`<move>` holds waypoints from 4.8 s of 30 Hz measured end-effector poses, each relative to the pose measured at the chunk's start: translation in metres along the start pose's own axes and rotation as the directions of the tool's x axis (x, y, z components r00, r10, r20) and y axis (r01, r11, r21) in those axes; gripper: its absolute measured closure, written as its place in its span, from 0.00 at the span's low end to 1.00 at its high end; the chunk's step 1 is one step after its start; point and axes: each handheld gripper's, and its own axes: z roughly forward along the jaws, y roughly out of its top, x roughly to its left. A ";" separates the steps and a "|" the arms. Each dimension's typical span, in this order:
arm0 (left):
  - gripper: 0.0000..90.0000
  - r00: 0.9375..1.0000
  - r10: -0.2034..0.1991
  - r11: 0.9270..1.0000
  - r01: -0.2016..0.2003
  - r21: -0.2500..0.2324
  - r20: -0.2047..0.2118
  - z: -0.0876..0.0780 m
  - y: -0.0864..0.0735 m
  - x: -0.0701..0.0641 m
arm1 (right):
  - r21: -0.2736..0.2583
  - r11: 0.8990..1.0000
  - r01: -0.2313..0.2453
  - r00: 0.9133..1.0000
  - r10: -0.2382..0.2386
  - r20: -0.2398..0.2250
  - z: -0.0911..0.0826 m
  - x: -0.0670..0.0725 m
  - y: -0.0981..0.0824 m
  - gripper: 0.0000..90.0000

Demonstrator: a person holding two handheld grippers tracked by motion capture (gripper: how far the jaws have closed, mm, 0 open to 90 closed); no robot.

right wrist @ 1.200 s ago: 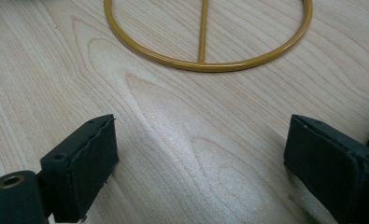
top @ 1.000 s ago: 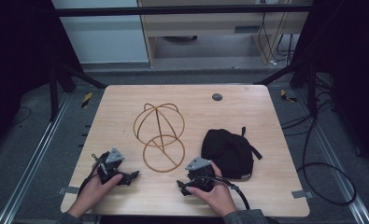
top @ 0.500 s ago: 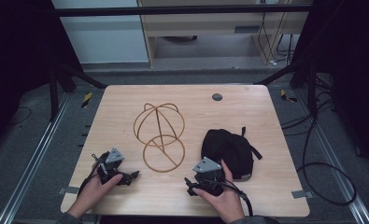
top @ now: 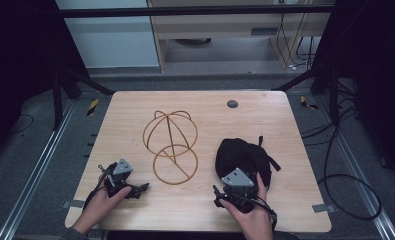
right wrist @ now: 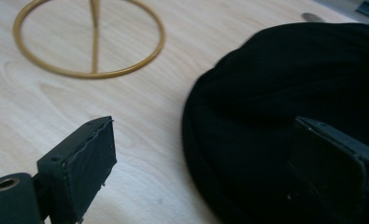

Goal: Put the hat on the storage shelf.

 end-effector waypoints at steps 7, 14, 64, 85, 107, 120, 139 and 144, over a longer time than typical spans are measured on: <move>0.00 1.000 0.000 1.000 0.000 0.000 0.000 0.000 0.000 0.000 | -0.057 0.995 -0.078 0.996 0.080 0.034 -0.014 -0.024 -0.006 0.09; 0.00 1.000 -0.004 1.000 0.004 -0.001 -0.001 0.000 0.000 0.000 | -0.083 0.989 -0.120 0.989 0.127 0.081 -0.031 -0.052 -0.006 0.10; 0.00 1.000 -0.007 1.000 0.007 -0.001 -0.002 0.000 0.000 -0.001 | 0.372 0.918 0.141 0.977 -0.068 -0.203 0.021 -0.113 0.082 0.41; 0.00 1.000 -0.007 1.000 0.007 -0.001 -0.002 0.000 0.000 -0.001 | 0.432 0.888 0.160 0.972 -0.065 -0.226 0.042 -0.120 0.081 0.76; 0.00 1.000 -0.008 1.000 0.008 -0.001 -0.002 0.000 0.000 -0.001 | 0.265 0.958 0.107 0.966 -0.037 -0.257 -0.007 -0.126 0.092 0.86; 0.00 1.000 -0.007 1.000 0.007 -0.001 -0.002 0.000 0.000 -0.001 | 0.185 0.982 0.046 0.969 0.000 -0.246 -0.032 -0.135 0.105 0.86; 0.00 1.000 -0.008 1.000 0.008 -0.001 -0.002 0.000 0.000 -0.001 | 0.041 0.998 -0.043 0.969 0.052 -0.242 -0.061 -0.144 0.116 0.86; 0.00 1.000 -0.008 1.000 0.008 -0.001 -0.002 0.000 0.000 -0.001 | 0.021 0.999 -0.046 0.969 0.050 -0.242 -0.067 -0.143 0.123 0.86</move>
